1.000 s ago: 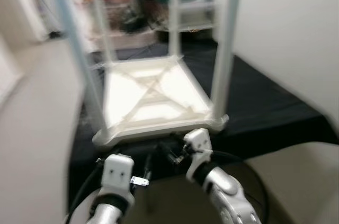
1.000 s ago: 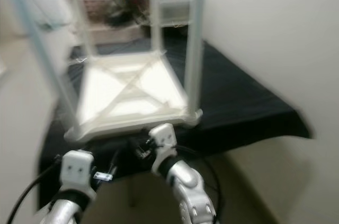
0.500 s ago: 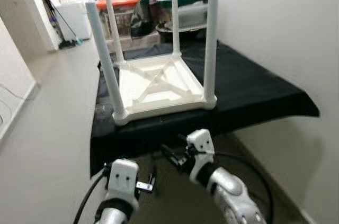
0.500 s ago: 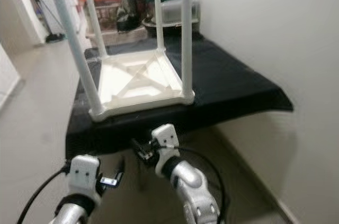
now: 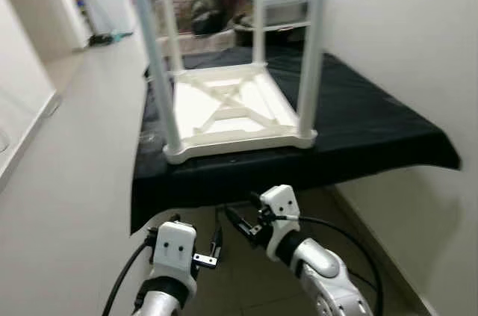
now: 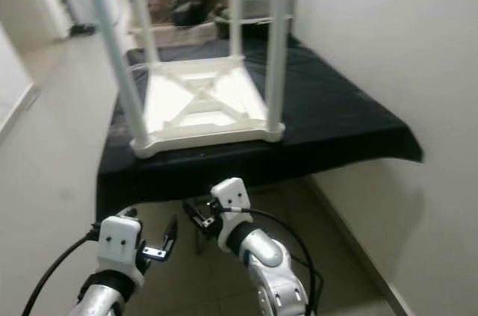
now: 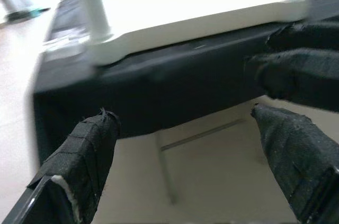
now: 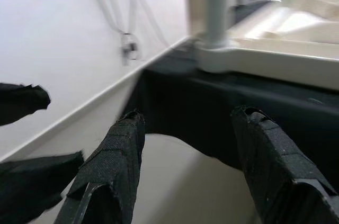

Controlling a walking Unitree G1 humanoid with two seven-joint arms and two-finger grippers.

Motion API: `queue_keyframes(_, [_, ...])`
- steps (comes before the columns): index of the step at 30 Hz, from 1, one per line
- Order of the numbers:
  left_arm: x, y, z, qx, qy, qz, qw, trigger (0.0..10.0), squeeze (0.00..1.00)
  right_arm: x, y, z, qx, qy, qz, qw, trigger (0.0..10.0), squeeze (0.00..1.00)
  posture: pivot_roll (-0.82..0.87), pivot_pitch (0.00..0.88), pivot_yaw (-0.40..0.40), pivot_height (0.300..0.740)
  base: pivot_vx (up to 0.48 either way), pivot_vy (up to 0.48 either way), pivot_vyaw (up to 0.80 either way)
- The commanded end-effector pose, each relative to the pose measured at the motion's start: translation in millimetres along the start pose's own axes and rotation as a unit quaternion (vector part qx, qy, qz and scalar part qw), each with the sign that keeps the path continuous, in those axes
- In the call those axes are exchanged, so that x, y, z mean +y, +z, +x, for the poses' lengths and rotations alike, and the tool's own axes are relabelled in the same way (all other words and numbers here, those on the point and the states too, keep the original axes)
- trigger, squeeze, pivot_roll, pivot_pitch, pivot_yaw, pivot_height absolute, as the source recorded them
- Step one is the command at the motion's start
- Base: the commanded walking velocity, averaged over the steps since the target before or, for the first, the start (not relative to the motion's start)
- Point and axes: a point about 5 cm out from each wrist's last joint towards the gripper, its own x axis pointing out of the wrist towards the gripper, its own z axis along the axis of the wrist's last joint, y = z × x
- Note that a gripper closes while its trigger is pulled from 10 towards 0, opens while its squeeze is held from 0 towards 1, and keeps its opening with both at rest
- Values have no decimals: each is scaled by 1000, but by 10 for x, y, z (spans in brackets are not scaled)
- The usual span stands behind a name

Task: Building children table

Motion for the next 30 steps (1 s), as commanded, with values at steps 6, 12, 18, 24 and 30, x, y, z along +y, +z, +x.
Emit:
queue_keyframes(6, [-10, 9, -10, 0, 3, 6, 1000, 10000, 0, 7, 27, 7, -1, 1, -9, 1000, 10000, 0, 23, 0, 15, 740, 0, 0, 800])
queue_keyframes(12, [1, 8, -6, 2, 10, -1, 1000, 10000, 0, 1, 29, 11, 2, -1, -12, 1000, 10000, 0, 20, 0, 14, 740, 0, 0, 800])
queue_keyframes(18, [10, -1, -4, 6, 15, -5, 1000, 10000, 0, -30, 19, 12, 5, -10, -2, 1000, 10000, 0, 21, 0, 9, 740, 0, 0, 400])
queue_keyframes(24, [22, -13, 0, 10, 21, -11, 1000, 10000, 0, -41, 19, 12, 5, -12, 2, 1000, 10000, 0, 21, 0, 9, 740, 0, 0, 0])
queue_keyframes(30, [61, -27, 0, 14, 34, -31, 999, 10000, 0, -47, 11, 13, 8, -14, 5, 1000, 10000, 0, 23, 0, 7, 740, 0, -146, 0])
